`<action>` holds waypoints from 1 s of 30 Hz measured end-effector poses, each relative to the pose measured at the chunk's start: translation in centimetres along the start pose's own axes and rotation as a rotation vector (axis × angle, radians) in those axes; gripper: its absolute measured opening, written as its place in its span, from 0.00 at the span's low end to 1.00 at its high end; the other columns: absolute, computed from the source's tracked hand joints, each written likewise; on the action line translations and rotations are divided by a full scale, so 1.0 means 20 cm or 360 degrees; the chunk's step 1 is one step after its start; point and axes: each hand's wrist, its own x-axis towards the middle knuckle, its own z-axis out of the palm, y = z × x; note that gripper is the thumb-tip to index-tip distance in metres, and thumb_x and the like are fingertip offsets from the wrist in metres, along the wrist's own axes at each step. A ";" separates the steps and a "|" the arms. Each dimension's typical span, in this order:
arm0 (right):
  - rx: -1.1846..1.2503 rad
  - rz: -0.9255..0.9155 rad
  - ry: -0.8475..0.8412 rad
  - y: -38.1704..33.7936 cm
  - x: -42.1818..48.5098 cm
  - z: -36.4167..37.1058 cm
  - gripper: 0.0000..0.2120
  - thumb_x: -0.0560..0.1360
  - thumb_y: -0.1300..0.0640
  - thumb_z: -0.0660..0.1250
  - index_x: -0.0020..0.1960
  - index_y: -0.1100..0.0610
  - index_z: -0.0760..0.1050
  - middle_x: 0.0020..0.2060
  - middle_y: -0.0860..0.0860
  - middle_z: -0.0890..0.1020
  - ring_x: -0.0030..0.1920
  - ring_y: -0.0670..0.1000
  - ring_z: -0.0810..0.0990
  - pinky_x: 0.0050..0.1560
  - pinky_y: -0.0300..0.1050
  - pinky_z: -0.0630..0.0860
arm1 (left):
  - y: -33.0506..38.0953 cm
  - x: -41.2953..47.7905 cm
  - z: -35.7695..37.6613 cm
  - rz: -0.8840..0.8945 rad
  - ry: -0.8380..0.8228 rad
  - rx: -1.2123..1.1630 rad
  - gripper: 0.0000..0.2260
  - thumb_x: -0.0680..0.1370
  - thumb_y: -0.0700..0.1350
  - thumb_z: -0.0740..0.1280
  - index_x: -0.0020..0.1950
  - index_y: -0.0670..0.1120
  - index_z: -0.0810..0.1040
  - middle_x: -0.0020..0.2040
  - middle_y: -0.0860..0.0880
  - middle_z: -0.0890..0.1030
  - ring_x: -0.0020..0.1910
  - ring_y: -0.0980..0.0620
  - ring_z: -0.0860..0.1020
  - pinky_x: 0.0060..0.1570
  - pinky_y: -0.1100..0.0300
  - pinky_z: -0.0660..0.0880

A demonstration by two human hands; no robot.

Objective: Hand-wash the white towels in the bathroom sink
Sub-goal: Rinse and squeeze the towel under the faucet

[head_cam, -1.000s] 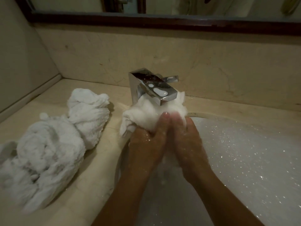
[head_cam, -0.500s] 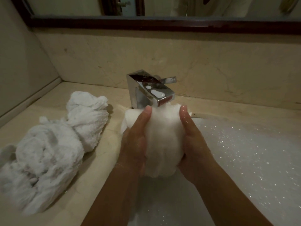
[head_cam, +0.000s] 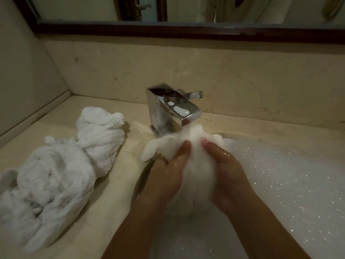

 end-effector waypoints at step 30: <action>-0.0955 -0.0640 0.0480 -0.01 -0.07 0.07 0.15 0.76 0.53 0.73 0.58 0.42 0.72 0.48 0.43 0.82 0.43 0.41 0.82 0.40 0.41 0.77 | 0.00 0.05 -0.01 0.0192 0.0243 -0.0663 0.32 0.62 0.69 0.73 0.56 0.49 0.87 0.51 0.51 0.89 0.54 0.48 0.86 0.61 0.41 0.80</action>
